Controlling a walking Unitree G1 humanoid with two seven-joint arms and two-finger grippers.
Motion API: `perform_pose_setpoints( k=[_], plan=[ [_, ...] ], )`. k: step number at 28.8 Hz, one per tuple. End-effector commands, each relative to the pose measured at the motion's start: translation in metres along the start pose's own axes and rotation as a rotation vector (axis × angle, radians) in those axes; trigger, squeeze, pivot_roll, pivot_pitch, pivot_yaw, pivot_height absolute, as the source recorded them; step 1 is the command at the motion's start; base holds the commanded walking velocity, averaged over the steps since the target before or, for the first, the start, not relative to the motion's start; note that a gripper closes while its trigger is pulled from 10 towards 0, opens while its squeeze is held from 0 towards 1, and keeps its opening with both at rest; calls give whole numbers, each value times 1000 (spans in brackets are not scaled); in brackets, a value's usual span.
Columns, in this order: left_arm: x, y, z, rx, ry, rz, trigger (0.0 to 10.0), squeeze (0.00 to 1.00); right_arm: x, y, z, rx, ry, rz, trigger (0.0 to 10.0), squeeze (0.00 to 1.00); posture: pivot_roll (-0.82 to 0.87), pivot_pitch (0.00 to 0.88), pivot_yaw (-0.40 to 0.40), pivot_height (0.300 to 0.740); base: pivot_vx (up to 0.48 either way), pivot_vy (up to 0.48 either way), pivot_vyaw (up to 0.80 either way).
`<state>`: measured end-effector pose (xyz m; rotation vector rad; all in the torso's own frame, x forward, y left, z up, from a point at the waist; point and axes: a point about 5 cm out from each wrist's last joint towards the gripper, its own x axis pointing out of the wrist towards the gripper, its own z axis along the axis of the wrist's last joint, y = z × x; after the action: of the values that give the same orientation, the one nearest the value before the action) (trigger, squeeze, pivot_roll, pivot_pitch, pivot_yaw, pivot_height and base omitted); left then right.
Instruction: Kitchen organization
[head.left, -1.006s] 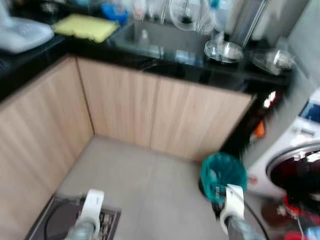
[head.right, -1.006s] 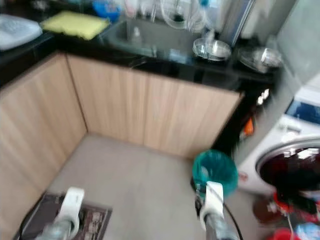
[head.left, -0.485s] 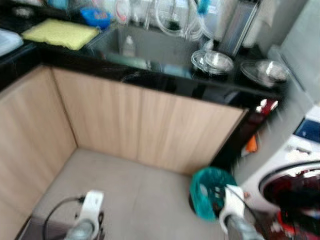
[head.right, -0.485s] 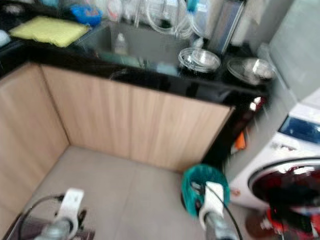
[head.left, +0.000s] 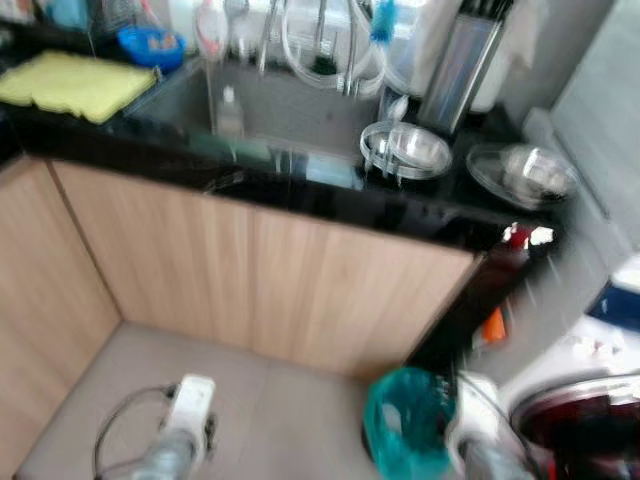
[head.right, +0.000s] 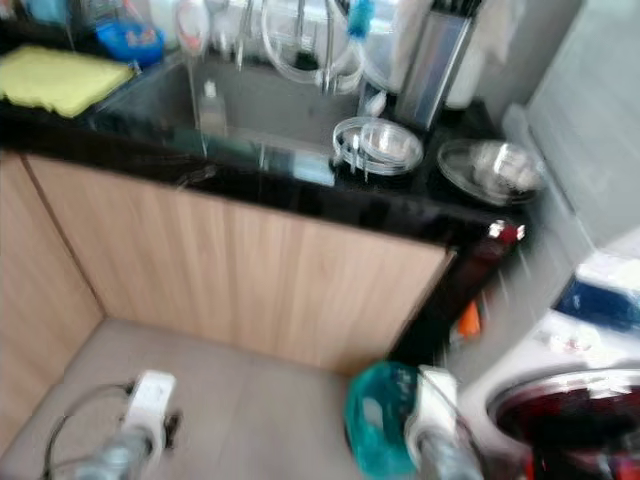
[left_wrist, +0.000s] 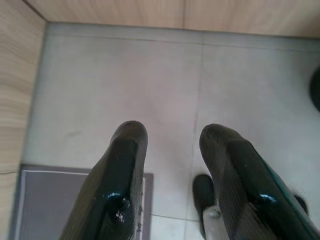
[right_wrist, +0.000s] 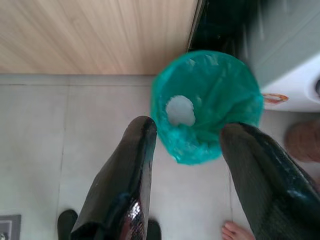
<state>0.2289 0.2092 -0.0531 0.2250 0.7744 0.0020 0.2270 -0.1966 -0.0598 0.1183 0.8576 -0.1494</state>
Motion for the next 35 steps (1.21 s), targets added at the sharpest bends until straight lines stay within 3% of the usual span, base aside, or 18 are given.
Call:
perform_pose_setpoints(
  k=[1, 11, 24, 35],
  plan=[
    [1, -12, 2, 6, -5, -30, 10000, 0, -2, -16, -2, 3, 2, -43, 10000, 0, 116, 0, -117, 740, 394, 0, 0],
    [1, -12, 2, 11, -1, -35, 10000, 0, -2, -15, -2, 4, 3, -43, 10000, 0, 115, 0, -116, 740, 394, 0, 0],
    [1, -15, 5, -19, -14, -51, 10000, 0, -2, -15, -2, 7, 3, -42, 10000, 0, 112, 0, -114, 740, 0, 0, 0],
    [2, -15, 6, -13, -17, -56, 10000, 0, -2, -15, -3, 9, 9, -38, 10000, 0, 115, 0, -111, 740, 0, 388, -311]
  ],
)
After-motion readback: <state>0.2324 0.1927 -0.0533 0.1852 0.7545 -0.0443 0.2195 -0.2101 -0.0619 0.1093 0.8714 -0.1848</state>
